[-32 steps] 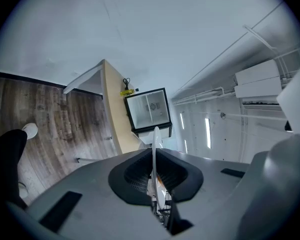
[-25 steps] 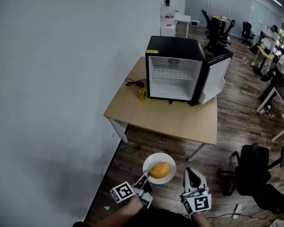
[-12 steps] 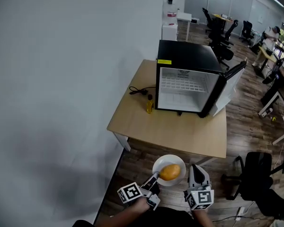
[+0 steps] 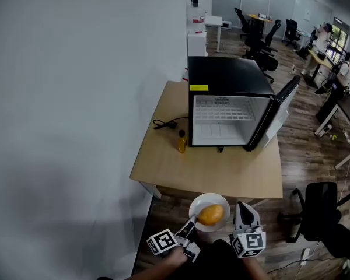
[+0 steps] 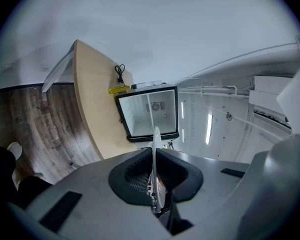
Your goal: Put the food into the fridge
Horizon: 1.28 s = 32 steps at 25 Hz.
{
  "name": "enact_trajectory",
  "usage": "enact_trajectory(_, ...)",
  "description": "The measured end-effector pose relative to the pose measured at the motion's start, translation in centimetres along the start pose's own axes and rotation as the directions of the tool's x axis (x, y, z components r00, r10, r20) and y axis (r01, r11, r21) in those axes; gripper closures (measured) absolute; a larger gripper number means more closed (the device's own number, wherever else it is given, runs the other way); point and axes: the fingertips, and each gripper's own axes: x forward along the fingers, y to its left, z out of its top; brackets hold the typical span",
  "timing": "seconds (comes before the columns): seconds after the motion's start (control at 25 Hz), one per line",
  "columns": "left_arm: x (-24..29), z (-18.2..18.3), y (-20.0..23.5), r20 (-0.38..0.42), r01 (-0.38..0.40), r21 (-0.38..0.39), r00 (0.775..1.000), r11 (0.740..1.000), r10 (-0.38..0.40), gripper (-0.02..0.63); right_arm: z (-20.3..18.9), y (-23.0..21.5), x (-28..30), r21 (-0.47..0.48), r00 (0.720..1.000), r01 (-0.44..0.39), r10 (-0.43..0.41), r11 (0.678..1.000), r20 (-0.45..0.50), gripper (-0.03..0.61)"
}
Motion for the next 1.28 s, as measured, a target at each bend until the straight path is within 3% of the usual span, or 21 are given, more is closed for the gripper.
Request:
enact_trajectory(0.32, 4.0, 2.5, 0.4, 0.0, 0.005, 0.011, 1.0, 1.0, -0.005, 0.591, 0.3, -2.2, 4.3, 0.004, 1.0, 0.014, -0.014, 1.0, -0.005, 0.518)
enact_trajectory(0.68, 11.3, 5.7, -1.5, 0.034, 0.023, 0.026, 0.999, 0.999, -0.024, 0.591, 1.7, -6.7, 11.5, -0.012, 0.999, -0.051, 0.051, 0.999, -0.008, 0.518)
enact_trajectory(1.28, 23.5, 11.6, -2.2, 0.118, 0.025, 0.005, 0.993, 1.0, -0.026, 0.591, 3.4, -14.4, 22.0, -0.021, 0.995, -0.091, 0.09, 0.996, -0.031, 0.518)
